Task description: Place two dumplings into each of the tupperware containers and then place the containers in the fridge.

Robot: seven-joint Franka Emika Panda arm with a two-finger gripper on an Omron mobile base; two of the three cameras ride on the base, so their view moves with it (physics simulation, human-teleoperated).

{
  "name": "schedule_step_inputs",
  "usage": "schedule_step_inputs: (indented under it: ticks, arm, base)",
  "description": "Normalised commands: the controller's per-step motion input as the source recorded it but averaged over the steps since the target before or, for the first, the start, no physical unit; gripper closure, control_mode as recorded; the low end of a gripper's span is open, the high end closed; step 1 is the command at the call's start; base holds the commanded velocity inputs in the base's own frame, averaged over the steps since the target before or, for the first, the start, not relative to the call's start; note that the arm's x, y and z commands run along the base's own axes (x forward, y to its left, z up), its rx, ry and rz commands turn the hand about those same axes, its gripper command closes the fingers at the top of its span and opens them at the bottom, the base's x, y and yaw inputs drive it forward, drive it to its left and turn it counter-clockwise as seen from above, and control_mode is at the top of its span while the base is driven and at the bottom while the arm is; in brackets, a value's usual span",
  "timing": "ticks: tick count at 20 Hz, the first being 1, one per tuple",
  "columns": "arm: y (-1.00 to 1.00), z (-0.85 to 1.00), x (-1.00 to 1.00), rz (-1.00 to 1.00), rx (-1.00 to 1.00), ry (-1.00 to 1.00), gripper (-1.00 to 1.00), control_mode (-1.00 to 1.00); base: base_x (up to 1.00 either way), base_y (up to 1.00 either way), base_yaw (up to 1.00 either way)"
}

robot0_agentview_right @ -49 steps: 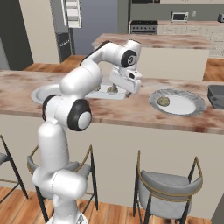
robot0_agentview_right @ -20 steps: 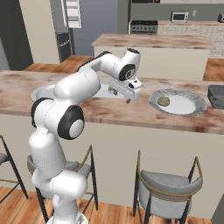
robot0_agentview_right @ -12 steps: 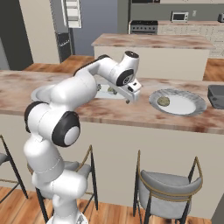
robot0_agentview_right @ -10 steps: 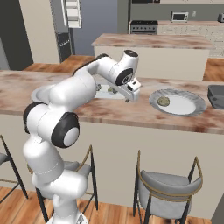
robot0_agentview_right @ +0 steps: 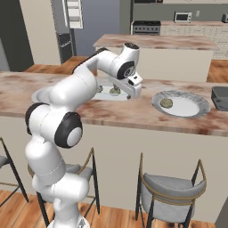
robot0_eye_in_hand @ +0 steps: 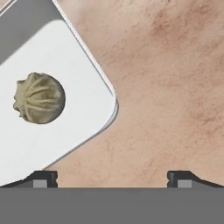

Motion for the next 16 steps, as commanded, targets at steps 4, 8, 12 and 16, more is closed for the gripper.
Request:
schedule_step_inputs:
  ticks: [4, 8, 12, 16]
  arm:
    - [-0.01, -0.29, 0.03, 0.00, 0.00, 0.02, -1.00, -1.00]
    - [0.00, -0.32, 0.00, 0.00, 0.00, 0.04, -1.00, -1.00]
    - [0.00, -0.09, 0.10, 0.00, 0.00, 0.03, -1.00, -1.00]
    - [0.00, -0.05, 0.12, 0.00, 0.00, 0.03, -1.00, -1.00]
  base:
    - [0.00, 0.00, 0.00]
    - [0.00, 0.00, 0.00]
    - [0.00, 0.00, 0.00]
    - [0.00, 0.00, 0.00]
